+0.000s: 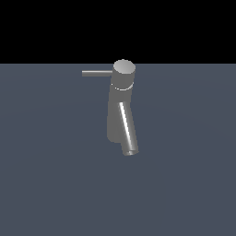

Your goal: Turn on the faucet by rotating a designated handle.

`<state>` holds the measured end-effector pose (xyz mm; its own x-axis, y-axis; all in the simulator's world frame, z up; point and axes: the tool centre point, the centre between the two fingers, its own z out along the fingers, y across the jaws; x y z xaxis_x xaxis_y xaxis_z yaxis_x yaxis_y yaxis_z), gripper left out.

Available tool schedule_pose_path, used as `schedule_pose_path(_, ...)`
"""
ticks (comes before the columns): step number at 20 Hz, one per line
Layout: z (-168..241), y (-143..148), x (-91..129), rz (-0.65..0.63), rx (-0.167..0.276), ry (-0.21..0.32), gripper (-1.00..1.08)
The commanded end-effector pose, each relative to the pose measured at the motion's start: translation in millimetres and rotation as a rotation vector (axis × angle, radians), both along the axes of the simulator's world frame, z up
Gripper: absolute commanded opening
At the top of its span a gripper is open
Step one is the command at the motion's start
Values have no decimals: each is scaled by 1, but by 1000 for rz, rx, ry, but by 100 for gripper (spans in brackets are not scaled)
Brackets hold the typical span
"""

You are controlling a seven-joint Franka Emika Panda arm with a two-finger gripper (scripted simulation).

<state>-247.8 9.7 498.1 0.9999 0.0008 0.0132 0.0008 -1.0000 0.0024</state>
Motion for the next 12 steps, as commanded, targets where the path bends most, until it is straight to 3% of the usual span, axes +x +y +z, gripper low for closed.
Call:
schedule_pose_path(1, 0, 0, 0, 0, 0, 0, -100)
schedule_pose_path(12, -17, 7, 5, -87, 32, -25, -100)
